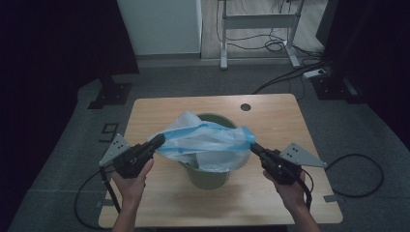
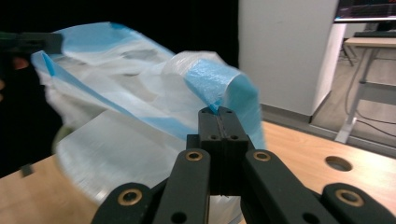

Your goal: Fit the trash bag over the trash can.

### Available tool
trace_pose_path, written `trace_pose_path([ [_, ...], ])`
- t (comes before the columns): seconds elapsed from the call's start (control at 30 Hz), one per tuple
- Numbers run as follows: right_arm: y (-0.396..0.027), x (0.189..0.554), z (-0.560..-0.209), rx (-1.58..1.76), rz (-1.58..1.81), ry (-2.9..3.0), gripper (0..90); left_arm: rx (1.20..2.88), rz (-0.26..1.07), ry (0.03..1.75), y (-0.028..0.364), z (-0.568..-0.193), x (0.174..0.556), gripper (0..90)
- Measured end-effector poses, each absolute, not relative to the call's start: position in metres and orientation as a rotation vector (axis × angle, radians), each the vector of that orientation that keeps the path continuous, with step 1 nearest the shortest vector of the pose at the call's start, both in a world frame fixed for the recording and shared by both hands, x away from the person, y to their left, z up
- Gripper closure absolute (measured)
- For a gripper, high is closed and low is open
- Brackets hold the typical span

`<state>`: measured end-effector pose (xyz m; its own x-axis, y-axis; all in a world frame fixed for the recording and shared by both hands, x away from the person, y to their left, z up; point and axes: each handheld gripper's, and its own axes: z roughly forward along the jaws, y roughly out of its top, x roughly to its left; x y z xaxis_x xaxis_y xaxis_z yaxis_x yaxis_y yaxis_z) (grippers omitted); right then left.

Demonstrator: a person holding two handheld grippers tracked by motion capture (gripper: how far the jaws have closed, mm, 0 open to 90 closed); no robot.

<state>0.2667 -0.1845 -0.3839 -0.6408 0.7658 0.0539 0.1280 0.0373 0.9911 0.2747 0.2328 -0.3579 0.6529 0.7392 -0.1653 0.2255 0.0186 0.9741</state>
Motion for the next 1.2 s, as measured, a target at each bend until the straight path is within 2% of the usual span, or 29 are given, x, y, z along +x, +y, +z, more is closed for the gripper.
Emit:
trace_pose_path([
  [0.4, -0.179, 0.246, -0.415, 0.905, 1.657, 1.877, 89.2, 1.541, 0.456, 0.836, 0.237, -0.373, 0.266, 90.0],
  [0.43, -0.180, 0.245, -0.414, 0.907, 1.663, 1.866, 84.7, 1.541, 0.454, 0.834, 0.236, -0.373, 0.266, 90.0],
  [0.47, -0.181, 0.245, -0.413, 0.912, 1.672, 1.844, 75.0, 1.541, 0.451, 0.832, 0.236, -0.373, 0.265, 90.0],
  [0.6, -0.184, 0.245, -0.401, 0.925, 1.698, 1.792, 60.0, 1.542, 0.447, 0.828, 0.236, -0.375, 0.264, 90.0],
  [0.63, -0.184, 0.245, -0.401, 0.925, 1.698, 1.792, 60.0, 1.542, 0.447, 0.828, 0.236, -0.375, 0.264, 90.0],
  [0.7, -0.182, 0.252, -0.388, 0.930, 1.701, 1.816, 54.0, 1.537, 0.441, 0.829, 0.237, -0.376, 0.264, 90.0],
  [0.8, -0.179, 0.257, -0.383, 0.920, 1.707, 1.832, 52.2, 1.532, 0.437, 0.830, 0.238, -0.377, 0.264, 90.0],
  [0.9, -0.172, 0.275, -0.379, 0.948, 1.705, 1.875, 56.4, 1.518, 0.428, 0.838, 0.241, -0.380, 0.264, 90.0],
  [1.03, -0.165, 0.282, -0.379, 0.931, 1.711, 1.900, 86.9, 1.503, 0.435, 0.847, 0.245, -0.382, 0.263, 90.0],
  [1.2, -0.157, 0.262, -0.383, 0.834, 1.644, 1.891, 89.2, 1.468, 0.443, 0.864, 0.252, -0.385, 0.261, 90.0],
])
